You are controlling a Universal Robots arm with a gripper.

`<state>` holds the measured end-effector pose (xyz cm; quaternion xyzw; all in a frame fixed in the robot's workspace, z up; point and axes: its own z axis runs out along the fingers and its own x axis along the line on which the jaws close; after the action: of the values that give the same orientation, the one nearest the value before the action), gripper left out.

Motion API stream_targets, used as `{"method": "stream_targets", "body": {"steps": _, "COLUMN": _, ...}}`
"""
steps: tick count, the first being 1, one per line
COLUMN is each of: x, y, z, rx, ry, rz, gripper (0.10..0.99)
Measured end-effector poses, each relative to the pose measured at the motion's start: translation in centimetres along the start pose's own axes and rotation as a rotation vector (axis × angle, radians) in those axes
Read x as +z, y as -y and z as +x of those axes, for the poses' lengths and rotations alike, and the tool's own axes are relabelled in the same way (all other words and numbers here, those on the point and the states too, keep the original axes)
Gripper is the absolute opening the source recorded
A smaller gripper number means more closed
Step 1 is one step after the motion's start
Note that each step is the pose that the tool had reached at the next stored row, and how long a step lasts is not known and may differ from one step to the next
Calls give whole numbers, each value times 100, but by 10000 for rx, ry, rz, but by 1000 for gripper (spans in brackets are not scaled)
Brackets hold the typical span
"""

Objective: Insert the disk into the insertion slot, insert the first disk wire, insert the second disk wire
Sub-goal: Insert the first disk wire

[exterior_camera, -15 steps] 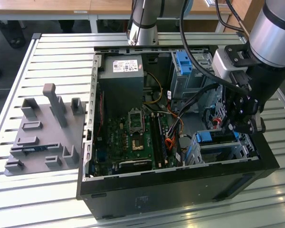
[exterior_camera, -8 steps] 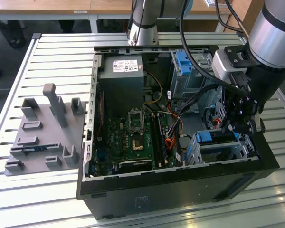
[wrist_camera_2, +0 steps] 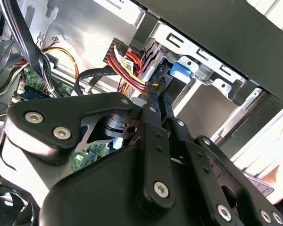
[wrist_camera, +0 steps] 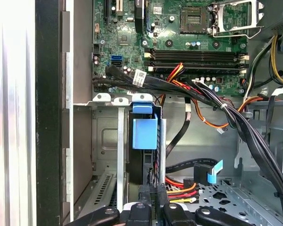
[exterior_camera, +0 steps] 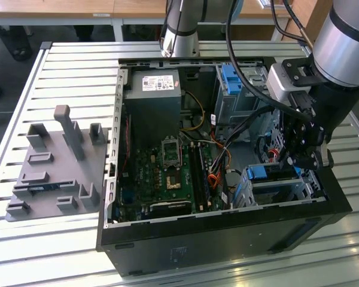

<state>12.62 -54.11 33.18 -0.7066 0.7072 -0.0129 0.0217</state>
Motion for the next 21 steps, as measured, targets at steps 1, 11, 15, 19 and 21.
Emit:
{"method": "stream_targets", "body": {"steps": 1, "x": 1, "y": 0, "z": 0, "rx": 1, "ry": 2, "rz": -1, "gripper": 165}}
{"method": "stream_targets", "body": {"steps": 11, "x": 28, "y": -1, "z": 0, "rx": 5, "ry": 2, "rz": 0, "gripper": 165}}
{"method": "stream_targets", "body": {"steps": 15, "x": 46, "y": -2, "z": 1, "rx": 4, "ry": -9, "rz": 1, "gripper": 165}}
{"method": "stream_targets", "body": {"steps": 19, "x": 51, "y": -2, "z": 0, "rx": 4, "ry": -2, "rz": 0, "gripper": 165}}
{"method": "stream_targets", "body": {"steps": 21, "x": 55, "y": -3, "z": 0, "rx": 6, "ry": 10, "rz": -2, "gripper": 176}}
